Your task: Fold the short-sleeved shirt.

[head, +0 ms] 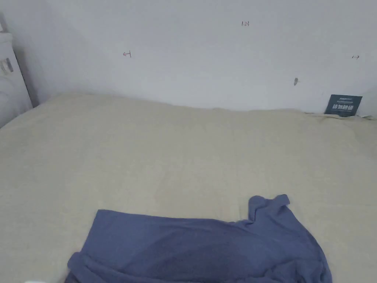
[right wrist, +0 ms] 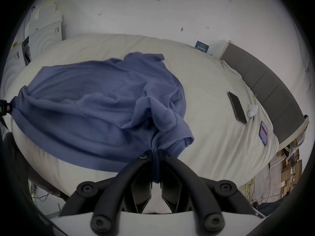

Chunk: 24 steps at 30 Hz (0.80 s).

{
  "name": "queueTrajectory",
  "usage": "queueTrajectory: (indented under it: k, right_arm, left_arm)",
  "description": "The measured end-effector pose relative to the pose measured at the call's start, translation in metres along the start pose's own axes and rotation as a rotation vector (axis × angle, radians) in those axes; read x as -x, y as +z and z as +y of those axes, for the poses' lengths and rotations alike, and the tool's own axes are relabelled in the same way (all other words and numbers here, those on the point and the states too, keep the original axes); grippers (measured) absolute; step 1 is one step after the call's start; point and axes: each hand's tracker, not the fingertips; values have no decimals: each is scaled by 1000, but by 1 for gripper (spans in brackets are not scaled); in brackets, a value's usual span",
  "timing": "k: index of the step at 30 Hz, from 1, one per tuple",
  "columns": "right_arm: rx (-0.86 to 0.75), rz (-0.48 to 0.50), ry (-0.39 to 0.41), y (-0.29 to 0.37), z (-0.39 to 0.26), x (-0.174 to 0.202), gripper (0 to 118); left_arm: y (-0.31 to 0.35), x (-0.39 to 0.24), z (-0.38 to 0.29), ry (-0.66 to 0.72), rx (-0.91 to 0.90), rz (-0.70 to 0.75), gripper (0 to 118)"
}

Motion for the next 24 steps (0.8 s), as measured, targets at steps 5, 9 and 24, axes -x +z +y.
queueTrajectory:
  k: [5,9,24]
  right_arm:
    - [19,-27,-14,-20,-10,8,5]
    - [11,-48,-12,-16,-6,17,7]
    - [-334,83,-166,46,60,9,42]
  left_arm:
    - [-15,-3,-10,-10,12,30,0]
    - [-21,-3,-9,-15,21,41,0]
    - [42,-2,45,62,-358,-49,47]
